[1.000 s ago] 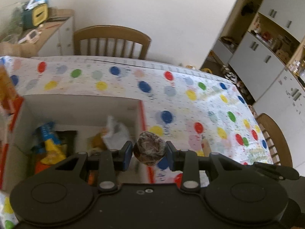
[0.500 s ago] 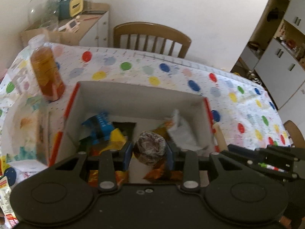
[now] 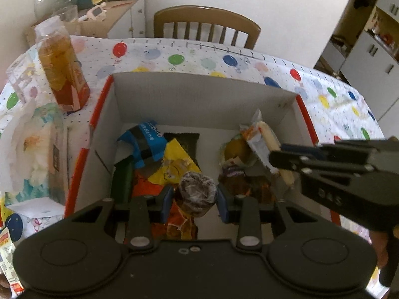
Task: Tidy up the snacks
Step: 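Carry the brown candy and wooden stick over the box with both tools, then open both tools to drop the brown candy and wooden stick inside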
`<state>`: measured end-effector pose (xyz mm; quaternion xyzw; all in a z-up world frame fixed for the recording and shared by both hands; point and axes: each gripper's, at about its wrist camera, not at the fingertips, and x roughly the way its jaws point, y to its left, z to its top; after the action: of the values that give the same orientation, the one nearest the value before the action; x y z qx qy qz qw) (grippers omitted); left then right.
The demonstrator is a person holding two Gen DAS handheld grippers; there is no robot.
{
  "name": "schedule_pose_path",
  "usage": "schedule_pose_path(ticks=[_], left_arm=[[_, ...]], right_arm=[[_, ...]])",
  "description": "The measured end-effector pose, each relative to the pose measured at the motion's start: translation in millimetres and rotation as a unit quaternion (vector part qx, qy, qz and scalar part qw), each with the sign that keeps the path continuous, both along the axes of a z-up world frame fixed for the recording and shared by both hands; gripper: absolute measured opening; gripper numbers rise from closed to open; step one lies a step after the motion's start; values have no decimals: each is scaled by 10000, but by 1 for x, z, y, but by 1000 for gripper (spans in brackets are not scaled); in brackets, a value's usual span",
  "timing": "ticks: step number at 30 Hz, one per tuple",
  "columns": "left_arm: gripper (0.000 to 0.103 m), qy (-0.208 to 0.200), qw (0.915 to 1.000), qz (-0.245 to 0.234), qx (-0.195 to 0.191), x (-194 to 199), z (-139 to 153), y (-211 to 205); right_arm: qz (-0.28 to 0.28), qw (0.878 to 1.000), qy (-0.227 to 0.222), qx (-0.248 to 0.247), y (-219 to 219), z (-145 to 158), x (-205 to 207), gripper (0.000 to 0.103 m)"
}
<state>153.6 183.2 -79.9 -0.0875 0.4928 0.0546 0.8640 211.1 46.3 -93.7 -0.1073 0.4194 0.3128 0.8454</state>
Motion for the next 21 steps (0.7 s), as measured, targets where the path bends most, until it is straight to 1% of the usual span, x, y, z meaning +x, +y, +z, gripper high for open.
schedule_pose_path(ticks=[4, 7, 10, 14, 17, 21], left_arm=[[34, 25, 9999, -164, 2, 4, -8, -6], [34, 74, 9996, -268, 7, 8, -16, -10], [34, 151, 9993, -329, -11, 11, -23, -12], [34, 243, 9991, -341, -48, 14, -30, -12], [34, 307, 9988, -368, -77, 15, -34, -12], [34, 419, 9984, -344, -130, 17, -39, -12]], right_arm=[[0, 9999, 65, -95, 4, -7, 6, 11], [-1, 9997, 219, -80, 5, -10, 7, 11], [53, 9996, 207, -170, 7, -13, 5, 12], [12, 9994, 307, -173, 7, -15, 6, 12], [-13, 9988, 469, -128, 7, -17, 8, 12], [-77, 9990, 430, -107, 4, -16, 7, 12]])
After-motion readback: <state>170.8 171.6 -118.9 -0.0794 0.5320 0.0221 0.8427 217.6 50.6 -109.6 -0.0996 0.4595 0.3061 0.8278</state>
